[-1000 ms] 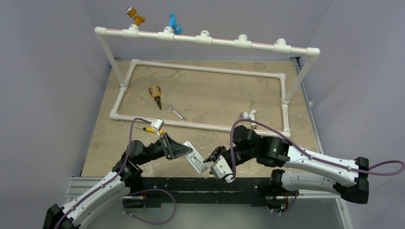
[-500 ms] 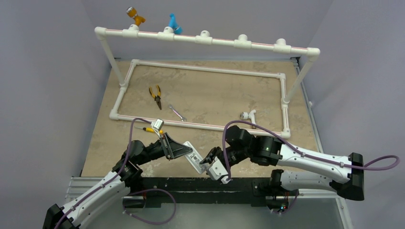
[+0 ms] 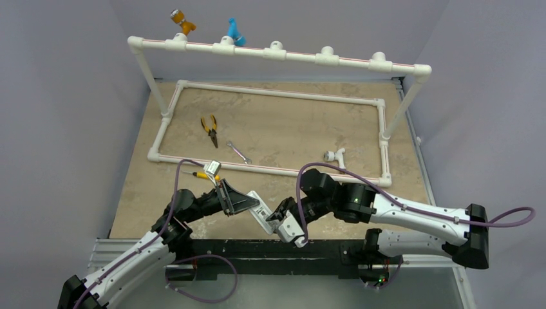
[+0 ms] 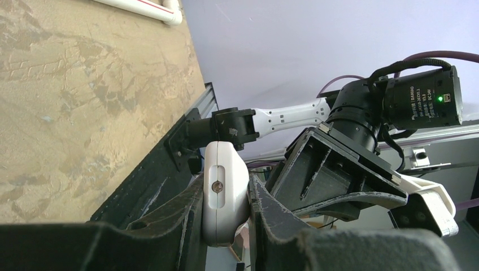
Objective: Load the batteries into the remote control
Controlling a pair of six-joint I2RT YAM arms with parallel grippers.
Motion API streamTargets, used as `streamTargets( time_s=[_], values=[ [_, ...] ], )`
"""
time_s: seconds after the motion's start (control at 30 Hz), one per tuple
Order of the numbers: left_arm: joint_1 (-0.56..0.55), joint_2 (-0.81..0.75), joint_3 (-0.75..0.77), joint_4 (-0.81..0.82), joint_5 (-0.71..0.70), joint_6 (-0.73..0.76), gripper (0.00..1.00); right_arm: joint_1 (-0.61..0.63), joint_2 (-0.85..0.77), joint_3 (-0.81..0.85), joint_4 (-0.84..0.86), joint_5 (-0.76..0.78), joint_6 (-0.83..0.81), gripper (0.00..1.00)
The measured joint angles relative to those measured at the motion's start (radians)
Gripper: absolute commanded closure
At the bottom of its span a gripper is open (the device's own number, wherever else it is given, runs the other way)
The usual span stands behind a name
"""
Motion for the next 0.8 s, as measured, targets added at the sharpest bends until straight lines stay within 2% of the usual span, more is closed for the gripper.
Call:
streamTargets(
  time_s=[0.8],
  values=[
    [0.000,0.000,0.000,-0.004,0.000,0.000,1.00,0.000,0.020,-0.004,0.004,0.008,-0.012,0.64]
  ],
)
